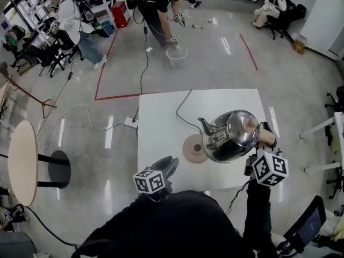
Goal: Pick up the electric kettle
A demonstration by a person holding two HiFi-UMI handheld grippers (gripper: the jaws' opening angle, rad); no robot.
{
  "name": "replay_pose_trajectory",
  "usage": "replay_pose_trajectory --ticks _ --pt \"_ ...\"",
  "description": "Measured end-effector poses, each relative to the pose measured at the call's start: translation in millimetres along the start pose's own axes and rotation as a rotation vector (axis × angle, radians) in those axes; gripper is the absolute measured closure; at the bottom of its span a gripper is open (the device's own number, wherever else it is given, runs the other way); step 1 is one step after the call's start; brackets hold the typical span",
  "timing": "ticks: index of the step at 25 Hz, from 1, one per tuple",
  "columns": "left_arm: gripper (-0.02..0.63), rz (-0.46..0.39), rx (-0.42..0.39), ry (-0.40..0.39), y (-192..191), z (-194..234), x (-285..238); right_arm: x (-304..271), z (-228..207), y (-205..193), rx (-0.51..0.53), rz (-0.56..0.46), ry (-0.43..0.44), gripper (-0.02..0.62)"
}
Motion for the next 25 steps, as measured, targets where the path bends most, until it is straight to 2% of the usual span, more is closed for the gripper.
replay_pose_trajectory --ticks 8,14,18,20,25 --pt "0.448 -0.009 -0.004 0.009 4 -5 -4 -3 1 2 0.024 -0.014 0.02 0.546" --pt "0.449 -0.066 -0.076 0.002 27 -13 -5 -3 -6 -10 0.045 0.002 0.029 0.546" --pt "0.448 -0.082 -0.086 -0.001 35 -7 -9 -2 -9 -23 0.066 -0.003 0.013 0.546" --pt "0.448 -0.075 -0.074 0.002 30 -1 -11 -3 -8 -28 0.076 -0.007 0.007 0.546" --pt "0.449 -0.02 -0.018 0.003 -10 -11 -22 2 -24 -31 0.079 0.01 0.021 0.548"
Point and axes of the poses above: the fingertips, and each gripper's own axes: x backward along the fingers, z to its left, y out of its top, the point moved 10 cm from there along x, backward along the fingers, and after that the axes turned 12 degrees about -y, right-handed, at the moved point
